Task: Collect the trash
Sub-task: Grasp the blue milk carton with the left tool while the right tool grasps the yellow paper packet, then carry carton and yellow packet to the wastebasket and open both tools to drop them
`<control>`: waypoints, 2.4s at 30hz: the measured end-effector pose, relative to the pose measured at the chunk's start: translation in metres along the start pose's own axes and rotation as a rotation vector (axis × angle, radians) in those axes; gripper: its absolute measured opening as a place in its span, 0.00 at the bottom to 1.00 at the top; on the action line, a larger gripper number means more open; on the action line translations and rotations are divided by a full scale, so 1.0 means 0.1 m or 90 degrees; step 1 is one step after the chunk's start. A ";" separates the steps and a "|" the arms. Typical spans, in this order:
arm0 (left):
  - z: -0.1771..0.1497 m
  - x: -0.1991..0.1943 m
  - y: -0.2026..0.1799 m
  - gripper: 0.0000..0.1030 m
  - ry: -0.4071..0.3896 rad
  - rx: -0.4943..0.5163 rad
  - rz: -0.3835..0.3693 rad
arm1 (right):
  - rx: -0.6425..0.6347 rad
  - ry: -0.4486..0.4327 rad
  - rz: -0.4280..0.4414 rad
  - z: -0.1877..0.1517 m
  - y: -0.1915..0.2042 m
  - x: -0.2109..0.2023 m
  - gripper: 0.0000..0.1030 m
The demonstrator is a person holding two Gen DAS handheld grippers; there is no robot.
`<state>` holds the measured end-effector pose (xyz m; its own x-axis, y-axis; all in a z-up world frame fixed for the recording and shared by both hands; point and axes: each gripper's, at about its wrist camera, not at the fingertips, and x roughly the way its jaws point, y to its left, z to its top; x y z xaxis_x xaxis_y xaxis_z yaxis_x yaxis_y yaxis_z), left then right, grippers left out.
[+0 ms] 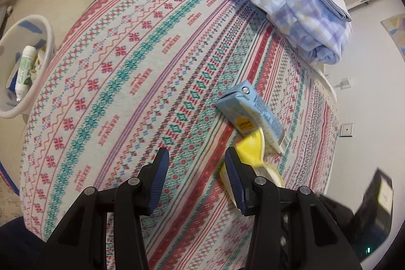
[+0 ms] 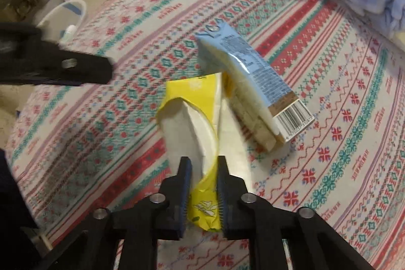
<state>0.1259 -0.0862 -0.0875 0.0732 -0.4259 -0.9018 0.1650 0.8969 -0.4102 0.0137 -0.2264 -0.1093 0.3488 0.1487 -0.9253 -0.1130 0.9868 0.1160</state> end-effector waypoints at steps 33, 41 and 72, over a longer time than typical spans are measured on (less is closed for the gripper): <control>0.34 0.55 -0.94 0.00 -0.050 0.052 -0.062 | 0.170 -0.145 -0.107 -0.34 -0.87 -1.17 0.15; 0.40 0.47 -0.91 0.64 -0.056 0.033 -0.083 | 0.187 -0.154 -0.108 -0.31 -0.88 -1.18 0.15; -0.09 -0.04 -0.66 0.39 -0.170 0.231 0.160 | 0.160 -0.174 -0.085 0.04 -0.59 -1.10 0.15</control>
<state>0.1061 -0.1426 -0.0580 0.3948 -0.2612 -0.8809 0.4376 0.8965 -0.0696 -0.0147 -0.3004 -0.0126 0.5837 -0.0044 -0.8119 0.1693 0.9787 0.1164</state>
